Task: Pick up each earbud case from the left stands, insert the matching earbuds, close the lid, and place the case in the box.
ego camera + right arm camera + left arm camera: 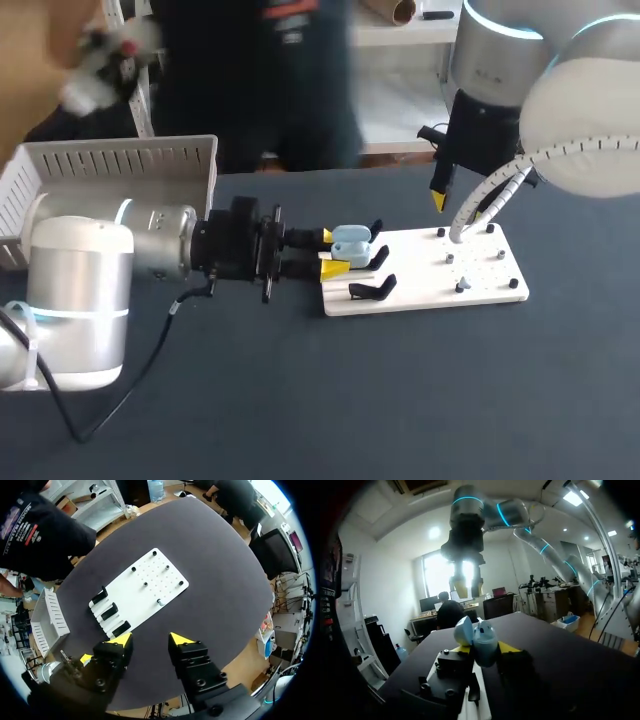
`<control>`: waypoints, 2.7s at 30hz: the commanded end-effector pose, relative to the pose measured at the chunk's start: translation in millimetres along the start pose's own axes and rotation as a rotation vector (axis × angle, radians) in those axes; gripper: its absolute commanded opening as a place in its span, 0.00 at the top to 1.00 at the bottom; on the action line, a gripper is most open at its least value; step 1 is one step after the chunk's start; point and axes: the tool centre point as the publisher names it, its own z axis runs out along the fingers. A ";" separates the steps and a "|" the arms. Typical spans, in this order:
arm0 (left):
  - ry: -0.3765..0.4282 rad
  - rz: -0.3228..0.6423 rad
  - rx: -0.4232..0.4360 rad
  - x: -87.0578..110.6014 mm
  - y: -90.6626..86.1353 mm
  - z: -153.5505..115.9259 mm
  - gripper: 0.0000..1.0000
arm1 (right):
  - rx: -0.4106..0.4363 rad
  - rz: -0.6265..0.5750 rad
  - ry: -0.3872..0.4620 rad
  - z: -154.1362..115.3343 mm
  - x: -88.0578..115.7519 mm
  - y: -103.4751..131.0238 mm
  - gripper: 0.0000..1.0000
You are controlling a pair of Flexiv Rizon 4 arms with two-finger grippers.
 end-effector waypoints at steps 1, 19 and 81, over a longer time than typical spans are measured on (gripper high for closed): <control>0.004 -0.008 -0.018 -0.4 -2.7 -1.9 1.00 | -0.014 -0.010 0.000 6.4 3.2 -5.6 0.55; 0.006 -0.025 -0.015 0.7 0.9 -2.0 1.00 | 0.012 -0.068 -0.009 65.9 -2.8 -26.6 0.38; 0.006 -0.025 -0.015 0.7 0.9 -2.0 1.00 | -0.135 -0.082 -0.103 159.5 -31.1 -28.5 0.57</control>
